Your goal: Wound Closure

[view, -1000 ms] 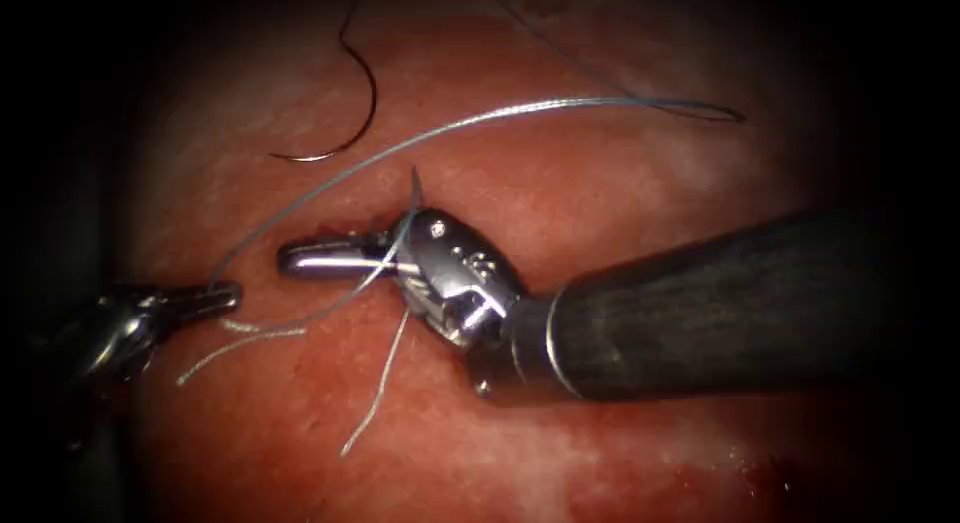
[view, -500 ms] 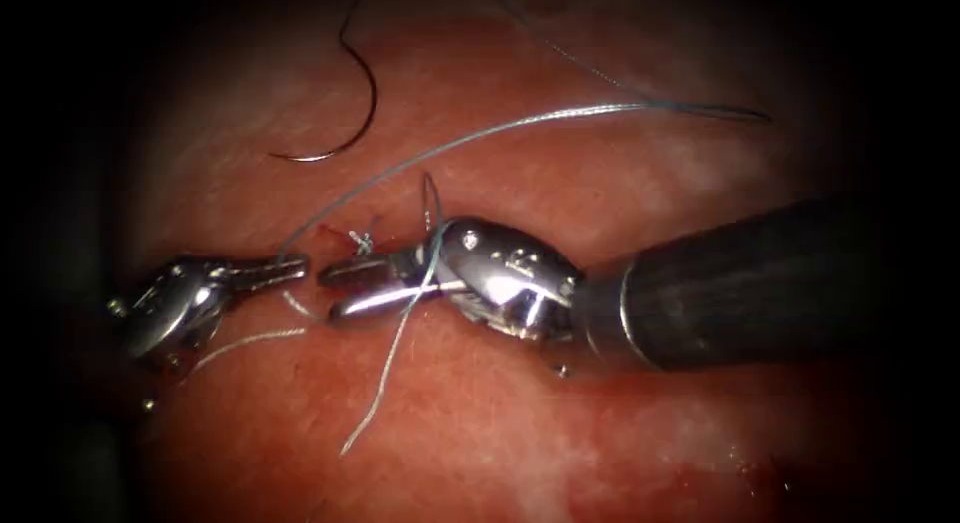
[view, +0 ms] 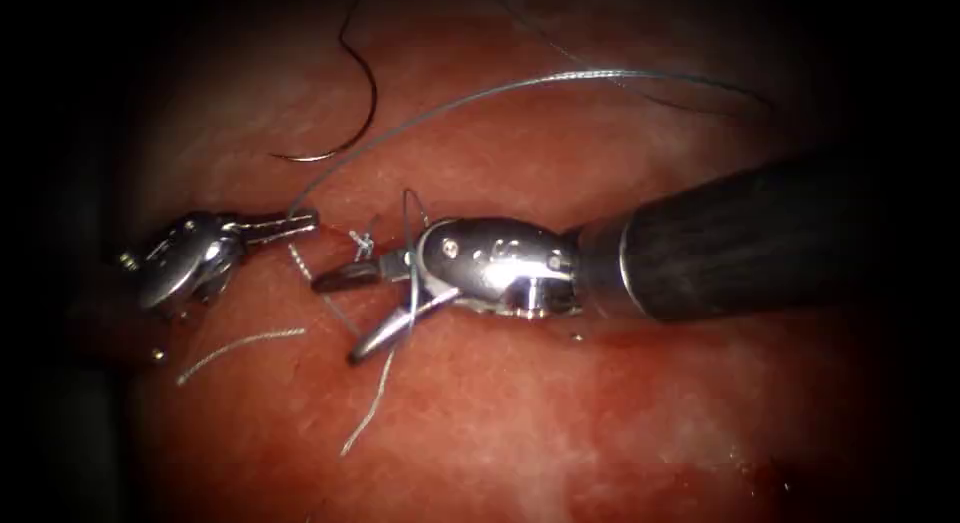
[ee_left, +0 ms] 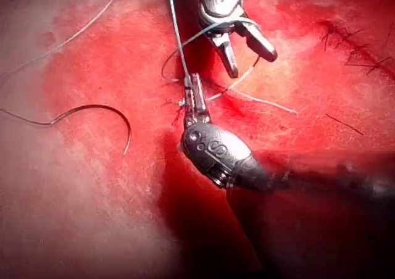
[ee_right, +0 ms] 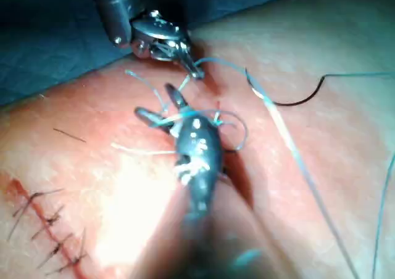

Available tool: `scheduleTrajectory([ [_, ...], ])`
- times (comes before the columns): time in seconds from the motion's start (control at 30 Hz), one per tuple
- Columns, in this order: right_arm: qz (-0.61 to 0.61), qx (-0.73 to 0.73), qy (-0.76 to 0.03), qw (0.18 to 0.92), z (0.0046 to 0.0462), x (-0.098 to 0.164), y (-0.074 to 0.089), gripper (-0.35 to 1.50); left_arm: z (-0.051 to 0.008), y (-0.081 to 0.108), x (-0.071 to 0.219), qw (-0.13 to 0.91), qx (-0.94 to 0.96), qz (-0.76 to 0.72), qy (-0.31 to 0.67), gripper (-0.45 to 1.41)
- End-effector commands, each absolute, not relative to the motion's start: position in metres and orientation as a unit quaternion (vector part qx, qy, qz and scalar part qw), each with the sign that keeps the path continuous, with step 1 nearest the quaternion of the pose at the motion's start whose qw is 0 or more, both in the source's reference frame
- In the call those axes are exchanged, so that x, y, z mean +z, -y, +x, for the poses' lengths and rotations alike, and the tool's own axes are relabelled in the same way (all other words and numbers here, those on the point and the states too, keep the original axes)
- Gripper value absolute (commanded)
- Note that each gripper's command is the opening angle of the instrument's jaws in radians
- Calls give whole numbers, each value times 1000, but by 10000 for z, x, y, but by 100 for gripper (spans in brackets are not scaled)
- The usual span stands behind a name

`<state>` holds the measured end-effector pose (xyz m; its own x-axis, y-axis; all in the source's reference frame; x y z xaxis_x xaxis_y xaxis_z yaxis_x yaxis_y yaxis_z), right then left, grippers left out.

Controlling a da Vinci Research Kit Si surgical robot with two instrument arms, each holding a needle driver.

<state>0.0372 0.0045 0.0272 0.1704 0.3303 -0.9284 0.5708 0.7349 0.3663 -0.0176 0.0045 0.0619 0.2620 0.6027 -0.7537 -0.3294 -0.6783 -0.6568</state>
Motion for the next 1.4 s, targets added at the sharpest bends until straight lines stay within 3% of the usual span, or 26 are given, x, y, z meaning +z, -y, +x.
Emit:
scheduleTrajectory([
  [0.03, 358, -98, -633, 680, 378, 280, -29, 56, -183, -34, 625, 391, 599, -692, 100, -45],
  [1.1, 296, -284, -433, 802, 375, 350, -10, 36, -181, -41, 615, 388, 601, -690, 104, -45],
  [1.2, 281, -301, -415, 812, 376, 353, -15, 22, -181, -38, 614, 387, 601, -691, 105, -45],
  [1.23, 278, -311, -403, 815, 377, 353, -15, -1, -181, -36, 613, 387, 601, -691, 105, -45],
  [1.3, 277, -319, -392, 817, 377, 353, -15, -30, -181, -34, 611, 387, 601, -691, 105, -45],
  [1.4, 276, -334, -373, 820, 378, 352, -13, -35, -180, -29, 609, 385, 602, -691, 107, -45],
])
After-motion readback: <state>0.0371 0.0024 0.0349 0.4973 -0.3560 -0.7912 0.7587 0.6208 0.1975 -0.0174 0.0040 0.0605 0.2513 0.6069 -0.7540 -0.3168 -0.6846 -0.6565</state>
